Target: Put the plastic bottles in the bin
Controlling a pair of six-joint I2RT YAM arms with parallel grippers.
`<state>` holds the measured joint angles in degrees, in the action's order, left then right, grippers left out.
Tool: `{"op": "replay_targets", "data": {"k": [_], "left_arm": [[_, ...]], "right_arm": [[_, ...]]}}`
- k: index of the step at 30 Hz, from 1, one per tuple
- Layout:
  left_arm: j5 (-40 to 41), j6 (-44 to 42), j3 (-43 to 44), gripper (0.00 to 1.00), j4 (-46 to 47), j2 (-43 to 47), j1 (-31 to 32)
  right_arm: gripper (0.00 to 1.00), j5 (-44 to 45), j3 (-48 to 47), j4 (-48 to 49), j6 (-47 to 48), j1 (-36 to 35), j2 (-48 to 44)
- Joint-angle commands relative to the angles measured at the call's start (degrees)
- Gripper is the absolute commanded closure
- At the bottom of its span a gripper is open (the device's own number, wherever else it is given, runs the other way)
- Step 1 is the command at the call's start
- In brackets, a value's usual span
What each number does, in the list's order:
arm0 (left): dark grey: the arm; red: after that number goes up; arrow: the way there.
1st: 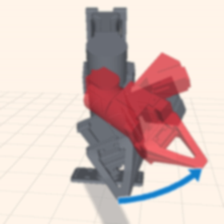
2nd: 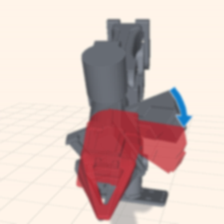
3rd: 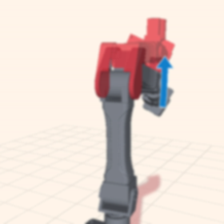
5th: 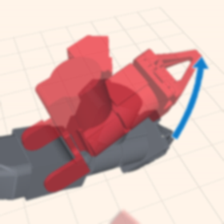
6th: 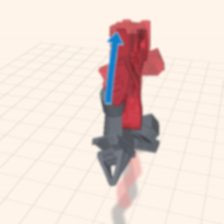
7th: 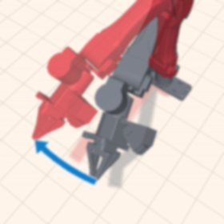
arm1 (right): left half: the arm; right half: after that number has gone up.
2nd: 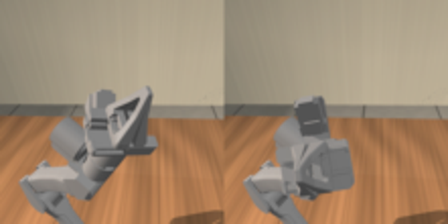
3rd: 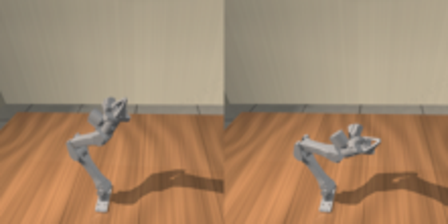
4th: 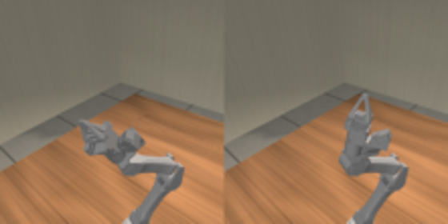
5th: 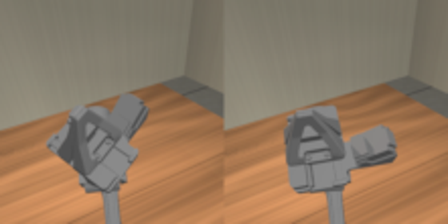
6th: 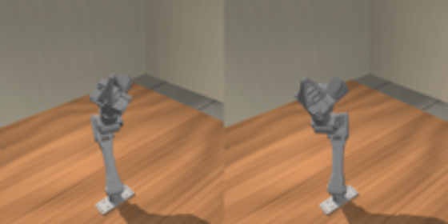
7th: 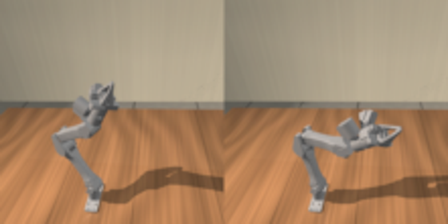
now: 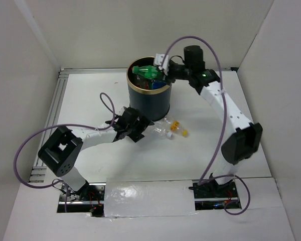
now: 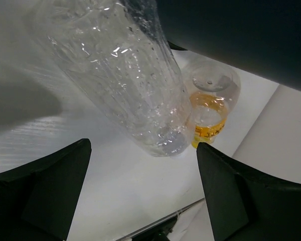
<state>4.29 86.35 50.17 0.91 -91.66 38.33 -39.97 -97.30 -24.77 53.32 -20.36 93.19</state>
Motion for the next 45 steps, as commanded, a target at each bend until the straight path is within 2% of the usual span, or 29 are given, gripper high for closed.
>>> {"op": "replay_targets", "data": {"k": [1, 4, 6, 9, 12, 13, 14, 16, 17, 18, 19, 21, 22, 24, 28, 29, 30, 33, 34, 36, 39, 43, 45], "left_arm": [[-1.92, 5.4, 2.73, 0.01, 2.52, -2.72, -0.36], [-1.31, 8.65, 3.35, 0.01, -0.81, -4.84, -0.36], [0.01, 10.67, 3.35, 0.01, -1.52, -6.95, -0.36], [0.54, 12.61, 4.5, 0.01, -1.52, -10.19, -0.36], [0.2, 13.15, 5.9, 0.09, -0.21, -13.19, -0.36], [-0.33, 13.15, 5.9, 0.14, 0.84, -14.76, -0.36], [-0.34, 13.15, 5.9, 0.31, 1.55, -15.3, -0.36], [-0.86, 13.15, 5.21, 0.48, 1.55, -15.31, 0.17], [-0.87, 13.15, 4.15, 0.54, 2.16, -15.31, 0.69], [-1.39, 12.45, 3.53, 0.66, 2.95, -15.31, 0.7], [-1.39, 11.66, 3.01, 0.74, 2.96, -15.31, 0.7], [-2.19, 8.33, 1.08, 0.83, 2.96, -12.42, 0.7], [-2.71, 7.01, 0.02, 0.94, 2.96, -10.93, 0.7], [-3.33, 2.27, -2.96, 1.0, 2.96, -7.07, 1.31], [-0.79, -9.5, -4.21, 1.0, -2.65, 7.43, 3.94], [3.14, -14.58, -2.38, 1.0, -5.1, 16.68, 5.34], [3.18, -17.06, -1.32, 1.0, -6.0, 16.77, 5.88], [7.03, -26.64, 3.42, 1.0, -6.53, 24.67, 5.88], [8.09, -28.76, 7.88, 1.0, -6.53, 25.47, 5.88], [12.56, -34.28, 13.0, 1.0, -7.14, 25.48, 5.88], [18.11, -38.87, 20.3, 1.0, -2.85, 22.94, 3.43], [23.55, -39.41, 29.08, 0.98, 0.67, 14.07, -0.35], [26.28, -39.41, 36.9, 0.91, -2.99, 5.9, -1.76]], "right_arm": [[0.49, 4.54, -10.5, -1.3, -1.03, -3.71, 6.45], [0.11, 3.76, -14.06, -2.73, -3.48, -3.72, 8.41], [0.02, 3.75, -11.79, -0.2, -8.2, -3.2, 6.58], [0.0, 1.65, -4.85, 4.64, -16.72, 0.92, 0.35], [0.0, 0.5, 4.81, 5.35, -20.27, 5.32, -7.3], [0.0, 0.5, 11.01, 5.35, -21.06, 6.37, -9.23], [0.0, 0.5, 14.29, 5.35, -21.06, 8.56, -13.08], [0.0, 0.5, 24.11, 4.47, -21.06, 10.86, -16.62], [0.0, 0.5, 27.04, 3.86, -21.06, 13.22, -19.68], [0.0, 0.5, 29.68, 2.73, -21.06, 14.37, -20.93], [0.0, -0.72, 31.97, 1.93, -20.46, 15.43, -21.9], [0.0, -3.09, 38.04, 0.26, -20.45, 17.72, -23.48], [0.0, -3.97, 39.62, 0.25, -19.84, 18.25, -24.27], [0.0, -6.08, 43.5, 0.25, -20.36, 18.86, -24.28], [0.0, -8.9, 46.14, 2.0, -22.12, 19.39, -21.31], [0.0, -9.42, 46.84, 4.27, -23.08, 19.39, -19.47], [0.0, -8.73, 46.85, 4.3, -23.78, 19.39, -19.45], [0.0, -7.5, 46.32, 7.37, -24.32, 19.39, -14.63], [0.0, -6.97, 46.32, 8.85, -24.32, 20.0, -12.35], [0.0, -5.05, 45.01, 10.09, -24.32, 20.01, -10.23], [0.0, -3.81, 43.08, 10.89, -23.71, 21.23, -5.4], [0.0, -0.05, 37.9, 10.89, -23.09, 21.24, 0.93], [0.0, 1.9, 37.35, 12.46, -23.09, 20.62, 3.57]]}}
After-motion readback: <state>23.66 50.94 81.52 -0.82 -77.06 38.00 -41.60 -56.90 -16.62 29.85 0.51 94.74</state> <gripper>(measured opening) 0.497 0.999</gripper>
